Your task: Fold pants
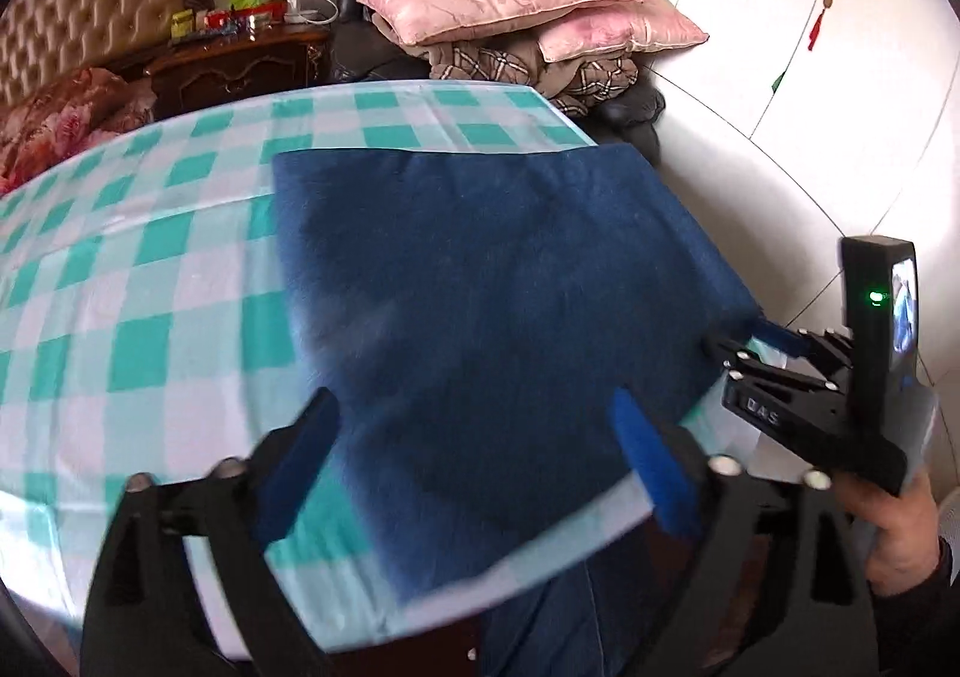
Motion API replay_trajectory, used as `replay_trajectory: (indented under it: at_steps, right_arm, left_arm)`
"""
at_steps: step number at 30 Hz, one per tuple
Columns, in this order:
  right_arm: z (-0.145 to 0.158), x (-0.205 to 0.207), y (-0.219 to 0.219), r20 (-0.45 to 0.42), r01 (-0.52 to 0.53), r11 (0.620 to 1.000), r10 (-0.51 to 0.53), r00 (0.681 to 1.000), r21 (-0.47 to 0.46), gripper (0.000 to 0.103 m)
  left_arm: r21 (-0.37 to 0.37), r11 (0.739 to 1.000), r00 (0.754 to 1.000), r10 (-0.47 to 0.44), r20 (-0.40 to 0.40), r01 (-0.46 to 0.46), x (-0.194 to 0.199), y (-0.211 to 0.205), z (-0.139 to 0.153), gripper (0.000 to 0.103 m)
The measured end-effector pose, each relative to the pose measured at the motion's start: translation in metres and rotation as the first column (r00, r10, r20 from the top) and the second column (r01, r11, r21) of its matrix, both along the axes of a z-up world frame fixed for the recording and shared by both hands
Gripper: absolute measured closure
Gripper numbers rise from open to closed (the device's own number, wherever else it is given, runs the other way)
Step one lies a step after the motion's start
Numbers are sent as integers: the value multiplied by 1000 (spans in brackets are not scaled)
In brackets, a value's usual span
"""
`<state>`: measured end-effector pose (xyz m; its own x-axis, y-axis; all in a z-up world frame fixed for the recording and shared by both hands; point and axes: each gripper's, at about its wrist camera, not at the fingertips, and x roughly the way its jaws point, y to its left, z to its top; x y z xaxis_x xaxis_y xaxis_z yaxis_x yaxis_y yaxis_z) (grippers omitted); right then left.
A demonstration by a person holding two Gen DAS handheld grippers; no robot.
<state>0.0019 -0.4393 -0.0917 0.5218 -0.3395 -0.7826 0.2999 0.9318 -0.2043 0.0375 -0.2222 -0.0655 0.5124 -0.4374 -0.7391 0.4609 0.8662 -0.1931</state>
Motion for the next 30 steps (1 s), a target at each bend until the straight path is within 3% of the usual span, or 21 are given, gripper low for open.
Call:
replay_trajectory:
  at_steps: [4,7,11,15,19,30]
  right_arm:
    - [16,-21,10,22,29,999,-30,999,26,48]
    - [27,-37,22,32,38,999,-38,999,6,45]
    - [45,-47,27,53,56,998,-56,997,7,45]
    - [62,-55,39,83,47,999,-47,995,1,45]
    - [72,-58,41,105,48,999,-49,993,12,44]
    - [74,-57,38,109,53,998,-55,992,17,44]
  left_arm:
    - [96,995,999,9,51,-14,-26,1,10,2]
    - [53,999,999,-7,43,4,-37,6,19,2]
    - [79,997,997,4,83,-11,-43,3,27,2]
    - [21,1000,998,2,71,-3,-41,8,33,2]
    - [16,1000,997,6,80,-7,-40,7,37,2]
    - [30,1000,995,-1,104,-2,-40,2,40,2]
